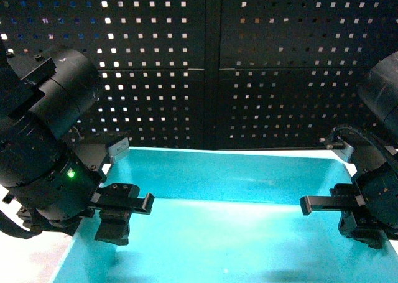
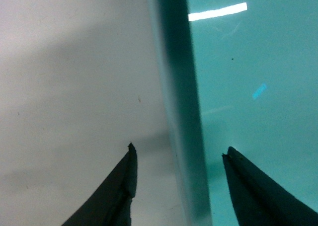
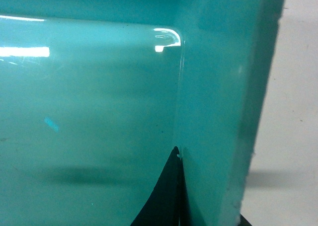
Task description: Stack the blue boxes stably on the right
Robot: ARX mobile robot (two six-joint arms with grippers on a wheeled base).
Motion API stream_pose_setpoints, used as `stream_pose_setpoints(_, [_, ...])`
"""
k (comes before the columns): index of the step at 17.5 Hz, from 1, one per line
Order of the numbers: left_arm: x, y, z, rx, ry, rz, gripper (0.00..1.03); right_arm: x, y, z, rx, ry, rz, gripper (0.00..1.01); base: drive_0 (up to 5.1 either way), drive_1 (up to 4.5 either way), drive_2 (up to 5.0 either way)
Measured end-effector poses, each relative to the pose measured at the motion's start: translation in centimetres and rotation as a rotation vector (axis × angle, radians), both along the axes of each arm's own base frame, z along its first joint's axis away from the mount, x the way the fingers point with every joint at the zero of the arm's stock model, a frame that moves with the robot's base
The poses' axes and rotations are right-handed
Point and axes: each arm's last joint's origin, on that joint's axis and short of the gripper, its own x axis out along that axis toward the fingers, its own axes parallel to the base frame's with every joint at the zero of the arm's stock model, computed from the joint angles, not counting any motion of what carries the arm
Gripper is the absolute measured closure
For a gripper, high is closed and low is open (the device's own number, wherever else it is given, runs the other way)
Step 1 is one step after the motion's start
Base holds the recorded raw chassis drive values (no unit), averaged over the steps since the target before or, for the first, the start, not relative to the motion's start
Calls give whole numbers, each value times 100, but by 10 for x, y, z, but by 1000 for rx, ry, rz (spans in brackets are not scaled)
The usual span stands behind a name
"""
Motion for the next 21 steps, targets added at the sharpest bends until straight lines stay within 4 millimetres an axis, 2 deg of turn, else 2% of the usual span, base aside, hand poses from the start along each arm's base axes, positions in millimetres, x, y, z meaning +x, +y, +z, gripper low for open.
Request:
stream_pose_setpoints(2, [-1,0,-1,1,2,-1,58,0,0,0,0,0,0,99,0,0,0])
stream_pose_setpoints(11, [-2,-1,-2,2,3,-5,77,0,0,0,0,0,0,99,0,0,0])
stream_pose_setpoints(17, [-2,-2,-2,15,-5,-3,95,0,0,0,0,0,0,99,0,0,0])
stream_pose_setpoints(21, [-2,-2,-3,10,-10,17,102,0,0,0,0,0,0,99,0,0,0])
